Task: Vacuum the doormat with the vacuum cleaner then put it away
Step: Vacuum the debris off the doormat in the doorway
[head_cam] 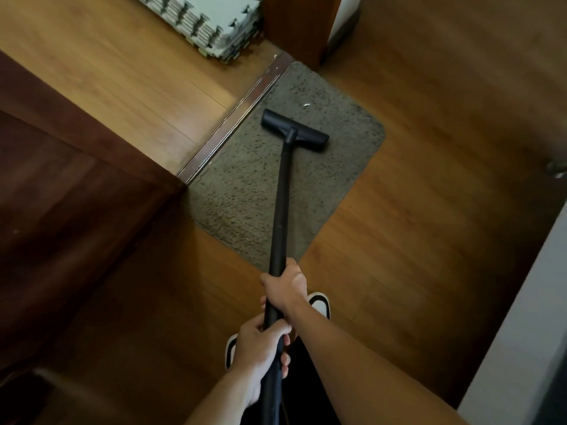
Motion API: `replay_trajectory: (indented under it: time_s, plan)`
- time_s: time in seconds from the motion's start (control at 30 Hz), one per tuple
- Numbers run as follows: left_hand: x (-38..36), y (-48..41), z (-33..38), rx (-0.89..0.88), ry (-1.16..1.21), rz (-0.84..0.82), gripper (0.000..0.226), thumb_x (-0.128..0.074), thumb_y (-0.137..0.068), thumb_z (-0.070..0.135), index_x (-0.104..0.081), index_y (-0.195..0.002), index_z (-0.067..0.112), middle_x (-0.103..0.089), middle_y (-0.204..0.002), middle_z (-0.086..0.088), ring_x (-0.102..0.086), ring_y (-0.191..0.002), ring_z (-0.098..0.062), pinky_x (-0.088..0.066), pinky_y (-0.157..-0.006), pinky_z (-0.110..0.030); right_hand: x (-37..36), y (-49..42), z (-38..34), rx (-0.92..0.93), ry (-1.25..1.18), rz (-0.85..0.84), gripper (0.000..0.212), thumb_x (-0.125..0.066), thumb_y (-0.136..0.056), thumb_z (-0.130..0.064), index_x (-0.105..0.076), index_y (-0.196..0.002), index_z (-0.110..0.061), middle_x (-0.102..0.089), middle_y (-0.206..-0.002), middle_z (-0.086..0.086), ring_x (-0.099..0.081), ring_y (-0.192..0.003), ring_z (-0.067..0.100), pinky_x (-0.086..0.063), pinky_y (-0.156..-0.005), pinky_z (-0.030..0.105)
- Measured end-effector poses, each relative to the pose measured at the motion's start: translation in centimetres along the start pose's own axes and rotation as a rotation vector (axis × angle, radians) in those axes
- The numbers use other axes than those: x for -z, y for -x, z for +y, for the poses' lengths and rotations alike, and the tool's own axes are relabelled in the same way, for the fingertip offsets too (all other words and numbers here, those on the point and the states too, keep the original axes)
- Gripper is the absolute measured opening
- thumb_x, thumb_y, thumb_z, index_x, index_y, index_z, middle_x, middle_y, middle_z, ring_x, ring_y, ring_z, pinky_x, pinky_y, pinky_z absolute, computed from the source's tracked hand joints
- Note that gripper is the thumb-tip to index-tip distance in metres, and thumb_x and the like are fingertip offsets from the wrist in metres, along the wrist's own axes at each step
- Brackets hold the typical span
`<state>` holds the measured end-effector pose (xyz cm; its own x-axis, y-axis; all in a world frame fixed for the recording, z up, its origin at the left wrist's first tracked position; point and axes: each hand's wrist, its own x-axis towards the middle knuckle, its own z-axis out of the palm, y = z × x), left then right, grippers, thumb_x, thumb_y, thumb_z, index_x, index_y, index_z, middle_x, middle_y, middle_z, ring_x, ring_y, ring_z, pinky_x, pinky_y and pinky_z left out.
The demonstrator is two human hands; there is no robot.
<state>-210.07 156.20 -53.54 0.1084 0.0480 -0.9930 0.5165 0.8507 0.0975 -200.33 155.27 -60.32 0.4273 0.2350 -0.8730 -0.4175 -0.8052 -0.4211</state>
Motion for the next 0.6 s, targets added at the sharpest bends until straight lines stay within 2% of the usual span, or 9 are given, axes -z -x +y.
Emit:
replay_trajectory:
  time_s: [0.2,0.4,0.6]
  plan:
    - [-2.1,-1.7,4.2,-0.033,-0.005,-0.012,0.012,-0.069,-0.086,0.005,-0.062,-0.078,0.001,-0.054,-0.063,-0.011,-0.044,-0.042,-0.023,-0.038,-0.043,-0.028,2.0,-3.2,-3.5,0.044,0.035,0.025,0.027,-0.061,-0.092,-0.016,-0.046,-0.114,-0.014,-0.068,-0.094,0.013,-0.065,-0.044,0.013,-0.048,-0.04,0.021]
    - [-4.7,-3.2,7.3,-0.055,0.004,-0.043,0.013,-0.07,-0.085,0.007,-0.06,-0.078,0.003,-0.053,-0.065,-0.011,-0.045,-0.043,-0.022,-0.038,-0.045,-0.028,4.2,-6.2,-6.0,0.035,-0.004,0.016,0.028,-0.061,-0.093,-0.016,-0.044,-0.116,-0.015,-0.068,-0.097,0.018,-0.066,-0.047,0.017,-0.059,-0.049,0.033]
    - [-6.6,-4.2,9.6,-0.095,0.016,-0.055,0.014,-0.072,-0.085,0.008,-0.061,-0.078,0.003,-0.054,-0.065,-0.01,-0.045,-0.043,-0.022,-0.039,-0.045,-0.028,6.1,-8.2,-8.3,0.05,-0.001,0.034,0.029,-0.061,-0.094,-0.017,-0.045,-0.117,-0.011,-0.069,-0.096,0.017,-0.065,-0.044,0.014,-0.052,-0.044,0.026]
